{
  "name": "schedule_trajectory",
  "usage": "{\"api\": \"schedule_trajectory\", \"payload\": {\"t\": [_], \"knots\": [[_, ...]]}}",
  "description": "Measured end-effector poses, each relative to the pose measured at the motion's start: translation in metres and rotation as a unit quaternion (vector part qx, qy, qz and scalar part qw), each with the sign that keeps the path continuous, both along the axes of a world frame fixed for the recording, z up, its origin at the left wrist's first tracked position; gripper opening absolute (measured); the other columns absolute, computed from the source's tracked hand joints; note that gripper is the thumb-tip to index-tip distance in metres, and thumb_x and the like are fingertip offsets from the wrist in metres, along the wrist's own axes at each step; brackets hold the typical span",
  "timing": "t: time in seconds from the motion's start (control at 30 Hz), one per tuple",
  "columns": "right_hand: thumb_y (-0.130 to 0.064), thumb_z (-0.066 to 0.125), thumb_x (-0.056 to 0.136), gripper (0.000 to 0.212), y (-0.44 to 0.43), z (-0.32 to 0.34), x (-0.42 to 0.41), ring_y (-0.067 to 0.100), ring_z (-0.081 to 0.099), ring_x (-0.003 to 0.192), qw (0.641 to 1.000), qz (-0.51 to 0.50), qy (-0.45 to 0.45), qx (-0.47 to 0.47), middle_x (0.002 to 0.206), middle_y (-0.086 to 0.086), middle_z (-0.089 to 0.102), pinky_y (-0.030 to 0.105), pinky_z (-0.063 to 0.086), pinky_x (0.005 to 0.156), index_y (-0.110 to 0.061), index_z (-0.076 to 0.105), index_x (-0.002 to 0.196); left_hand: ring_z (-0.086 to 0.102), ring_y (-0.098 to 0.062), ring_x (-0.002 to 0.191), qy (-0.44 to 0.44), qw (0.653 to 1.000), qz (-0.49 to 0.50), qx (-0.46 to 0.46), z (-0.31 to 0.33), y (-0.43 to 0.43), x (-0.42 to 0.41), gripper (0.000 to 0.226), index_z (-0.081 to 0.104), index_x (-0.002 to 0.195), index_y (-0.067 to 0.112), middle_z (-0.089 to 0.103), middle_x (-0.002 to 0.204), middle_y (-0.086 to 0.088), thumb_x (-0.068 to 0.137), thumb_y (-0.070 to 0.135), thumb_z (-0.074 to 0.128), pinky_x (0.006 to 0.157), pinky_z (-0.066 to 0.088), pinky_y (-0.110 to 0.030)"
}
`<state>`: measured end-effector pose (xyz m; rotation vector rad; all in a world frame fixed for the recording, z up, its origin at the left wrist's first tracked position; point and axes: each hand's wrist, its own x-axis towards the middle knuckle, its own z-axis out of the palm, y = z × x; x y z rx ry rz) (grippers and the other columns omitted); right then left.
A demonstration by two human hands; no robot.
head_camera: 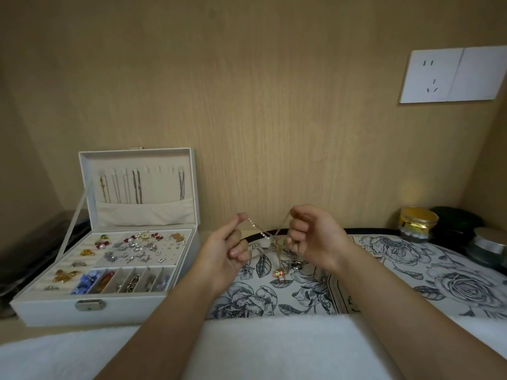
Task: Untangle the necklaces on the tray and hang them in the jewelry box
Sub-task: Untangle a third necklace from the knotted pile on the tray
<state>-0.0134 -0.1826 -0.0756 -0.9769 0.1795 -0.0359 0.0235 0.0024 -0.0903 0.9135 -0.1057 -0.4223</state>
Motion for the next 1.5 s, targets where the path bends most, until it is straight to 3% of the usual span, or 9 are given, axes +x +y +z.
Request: {"api": "schedule_trajectory", "payload": {"t": [0.17, 0.3, 0.43, 0.53, 0.63, 0.9, 1.0, 1.2, 1.5], "knots": [[-0.010, 0.058, 0.097, 0.014, -0.003, -0.003, 0.002, 0.009, 0.022, 0.048, 0.994, -0.035, 0.012, -0.106, 0.057, -0.005, 0.031, 0.022, 0.023, 0.047, -0.015, 0.056, 0.084, 0.032, -0.011, 0.053, 0.022, 0.995, 0.045, -0.090, -0.006, 0.002, 0.006, 0.007, 0.045, 0.076, 0.013, 0.037, 0.062, 0.002, 0.081, 0.013, 0.049, 0.044, 0.029, -0.020], [-0.014, 0.058, 0.096, 0.013, 0.003, -0.004, 0.004, 0.011, 0.028, 0.048, 0.982, -0.036, 0.009, -0.183, 0.059, -0.003, 0.035, 0.026, 0.030, 0.049, -0.015, 0.055, 0.084, 0.025, -0.006, 0.044, 0.016, 0.995, 0.096, 0.036, -0.011, -0.005, 0.007, 0.019, 0.047, 0.078, 0.016, 0.033, 0.056, 0.005, 0.097, 0.013, 0.045, 0.037, 0.020, -0.018], [-0.014, 0.058, 0.095, 0.011, 0.001, -0.006, 0.009, 0.019, 0.048, 0.053, 0.982, -0.039, 0.016, -0.186, 0.060, 0.004, 0.047, 0.039, 0.055, 0.064, -0.004, 0.064, 0.094, 0.045, -0.010, 0.038, -0.057, 0.954, 0.200, 0.218, -0.021, 0.000, 0.020, 0.019, 0.052, 0.082, 0.010, 0.042, 0.061, -0.004, 0.100, 0.013, 0.048, 0.049, 0.045, -0.031], [-0.017, 0.064, 0.092, 0.020, -0.006, -0.017, 0.015, 0.019, 0.061, 0.064, 0.942, -0.082, 0.029, -0.323, 0.070, 0.010, 0.066, 0.039, 0.059, 0.074, 0.002, 0.072, 0.092, 0.066, -0.020, 0.048, -0.120, 0.899, 0.235, 0.349, -0.026, 0.002, 0.025, 0.020, 0.056, 0.092, 0.006, 0.054, 0.064, -0.011, 0.102, 0.019, 0.046, 0.067, 0.054, -0.040], [-0.025, 0.066, 0.092, 0.028, -0.012, -0.028, 0.019, 0.013, 0.061, 0.065, 0.871, -0.109, 0.026, -0.478, 0.075, 0.009, 0.072, 0.028, 0.053, 0.069, -0.002, 0.072, 0.076, 0.068, -0.021, 0.058, -0.162, 0.848, 0.256, 0.434, -0.028, -0.002, 0.026, 0.023, 0.056, 0.087, 0.007, 0.060, 0.076, -0.013, 0.103, 0.020, 0.045, 0.050, 0.052, -0.022], [-0.028, 0.059, 0.092, 0.021, -0.014, -0.039, 0.022, 0.017, 0.067, 0.075, 0.760, -0.116, 0.049, -0.638, 0.076, -0.004, 0.071, 0.035, 0.058, 0.074, -0.020, 0.070, 0.076, 0.053, -0.017, 0.099, -0.306, 0.684, 0.233, 0.620, -0.025, -0.003, 0.026, 0.032, 0.056, 0.129, 0.014, 0.051, 0.119, -0.005, 0.097, 0.011, 0.051, 0.086, 0.044, -0.027], [-0.025, 0.058, 0.093, 0.012, -0.012, -0.038, 0.020, 0.015, 0.064, 0.081, 0.747, -0.109, 0.026, -0.656, 0.081, -0.010, 0.067, 0.031, 0.054, 0.074, -0.030, 0.064, 0.084, 0.046, -0.012, 0.112, -0.441, 0.598, 0.194, 0.641, -0.019, -0.006, 0.027, 0.026, 0.066, 0.115, 0.029, 0.052, 0.117, 0.006, 0.096, 0.015, 0.056, 0.095, 0.039, -0.025], [-0.023, 0.055, 0.092, 0.016, -0.011, -0.039, 0.021, 0.015, 0.063, 0.088, 0.741, -0.078, 0.012, -0.667, 0.091, -0.012, 0.067, 0.028, 0.048, 0.071, -0.035, 0.066, 0.088, 0.058, -0.008, 0.093, -0.539, 0.599, -0.039, 0.591, -0.012, -0.028, 0.037, 0.016, 0.077, 0.104, 0.028, 0.064, 0.097, 0.008, 0.089, 0.026, 0.071, 0.085, 0.049, -0.030], [-0.023, 0.065, 0.091, 0.020, -0.004, -0.038, 0.016, 0.018, 0.051, 0.110, 0.646, -0.063, -0.072, -0.758, 0.112, -0.006, 0.062, 0.034, 0.040, 0.099, -0.037, 0.075, 0.100, 0.061, -0.003, 0.078, -0.512, 0.638, 0.010, 0.575, -0.016, -0.022, 0.034, 0.007, 0.077, 0.086, 0.022, 0.067, 0.083, 0.011, 0.084, 0.028, 0.077, 0.076, 0.051, -0.027]]}}
